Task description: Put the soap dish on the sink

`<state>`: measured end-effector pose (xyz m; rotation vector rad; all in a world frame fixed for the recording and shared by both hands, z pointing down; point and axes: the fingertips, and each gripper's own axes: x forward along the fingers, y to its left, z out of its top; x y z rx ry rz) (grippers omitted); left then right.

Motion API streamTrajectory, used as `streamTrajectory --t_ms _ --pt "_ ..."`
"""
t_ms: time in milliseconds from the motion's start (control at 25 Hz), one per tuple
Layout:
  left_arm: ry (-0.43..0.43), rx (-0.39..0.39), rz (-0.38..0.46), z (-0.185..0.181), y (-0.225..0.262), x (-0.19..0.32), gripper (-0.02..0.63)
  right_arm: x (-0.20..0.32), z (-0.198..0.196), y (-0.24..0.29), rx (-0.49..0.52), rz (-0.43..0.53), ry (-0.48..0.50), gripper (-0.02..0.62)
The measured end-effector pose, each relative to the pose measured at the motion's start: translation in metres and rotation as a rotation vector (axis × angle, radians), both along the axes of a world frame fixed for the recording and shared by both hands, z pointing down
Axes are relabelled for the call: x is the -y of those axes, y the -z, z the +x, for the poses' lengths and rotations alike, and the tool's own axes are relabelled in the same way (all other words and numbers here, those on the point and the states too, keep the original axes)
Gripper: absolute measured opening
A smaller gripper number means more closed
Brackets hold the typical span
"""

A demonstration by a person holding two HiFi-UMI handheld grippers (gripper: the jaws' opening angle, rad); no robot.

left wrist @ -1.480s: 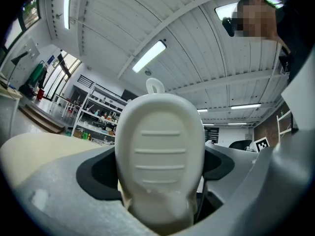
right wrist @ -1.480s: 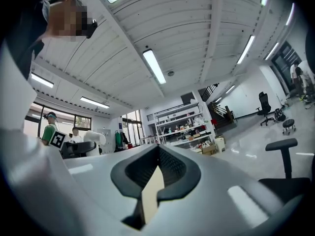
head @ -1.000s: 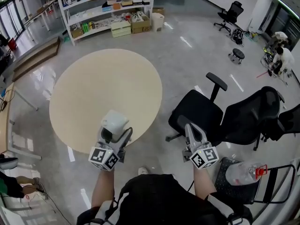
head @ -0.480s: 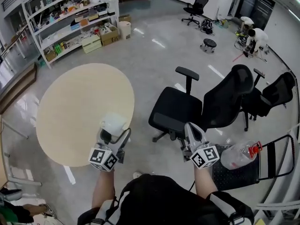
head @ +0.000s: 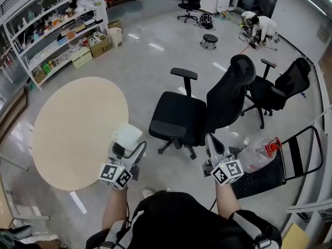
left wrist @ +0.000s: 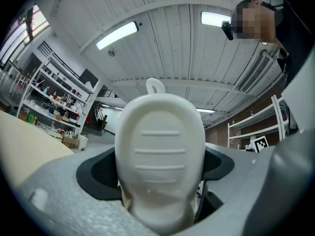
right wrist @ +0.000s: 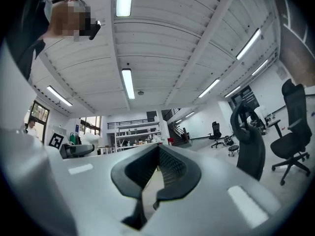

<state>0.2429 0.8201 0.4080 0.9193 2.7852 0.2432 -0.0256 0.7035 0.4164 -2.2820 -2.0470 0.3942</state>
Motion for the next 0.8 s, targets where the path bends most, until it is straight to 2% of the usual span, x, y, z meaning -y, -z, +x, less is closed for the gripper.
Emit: streamTrajectory --t_ms 240,800 --pt "-0.063 0.006 -0.015 -0.051 0.007 0.024 0.464 0.057 -0.047 -0.007 -0.013 0.001 -0.106 0.006" --pt "-0.291 -0.003 0.002 -0.158 -0.004 0.097 0.464 0.18 -0.116 -0.016 -0.042 -0.004 -0.328 0.006"
